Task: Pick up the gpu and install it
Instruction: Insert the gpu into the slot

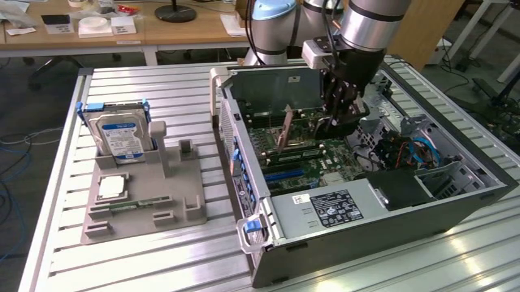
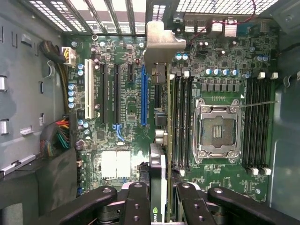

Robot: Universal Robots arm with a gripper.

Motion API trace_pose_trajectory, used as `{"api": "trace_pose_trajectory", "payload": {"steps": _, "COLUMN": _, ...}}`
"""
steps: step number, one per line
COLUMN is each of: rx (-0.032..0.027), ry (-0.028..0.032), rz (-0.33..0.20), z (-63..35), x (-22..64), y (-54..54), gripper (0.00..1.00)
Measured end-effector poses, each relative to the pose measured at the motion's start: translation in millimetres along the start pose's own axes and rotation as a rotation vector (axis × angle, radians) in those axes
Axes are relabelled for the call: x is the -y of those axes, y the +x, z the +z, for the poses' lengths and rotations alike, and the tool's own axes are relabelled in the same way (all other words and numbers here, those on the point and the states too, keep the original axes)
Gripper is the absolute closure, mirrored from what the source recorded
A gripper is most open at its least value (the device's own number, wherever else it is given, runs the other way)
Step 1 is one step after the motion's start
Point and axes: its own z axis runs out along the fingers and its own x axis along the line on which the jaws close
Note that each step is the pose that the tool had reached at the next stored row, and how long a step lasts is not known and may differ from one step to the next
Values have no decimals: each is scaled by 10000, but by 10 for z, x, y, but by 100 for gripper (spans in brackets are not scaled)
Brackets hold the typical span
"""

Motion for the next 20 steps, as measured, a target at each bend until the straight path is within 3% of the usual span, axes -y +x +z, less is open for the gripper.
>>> {"api": "trace_pose_trajectory", "payload": {"steps": 5, "rx": -1, "ry": 2, "rz": 60, "z": 2, "x": -11, "y": 0, "gripper": 73}}
{"api": "trace_pose_trajectory", "payload": {"steps": 9, "rx": 1, "ry": 2, "rz": 58, "z": 11, "x": -71, "y": 1, "gripper": 73}}
{"api": "trace_pose_trajectory", "payload": {"steps": 20, "rx": -1, "ry": 1, "rz": 58, "z": 126, "x": -93, "y": 33, "gripper": 73}}
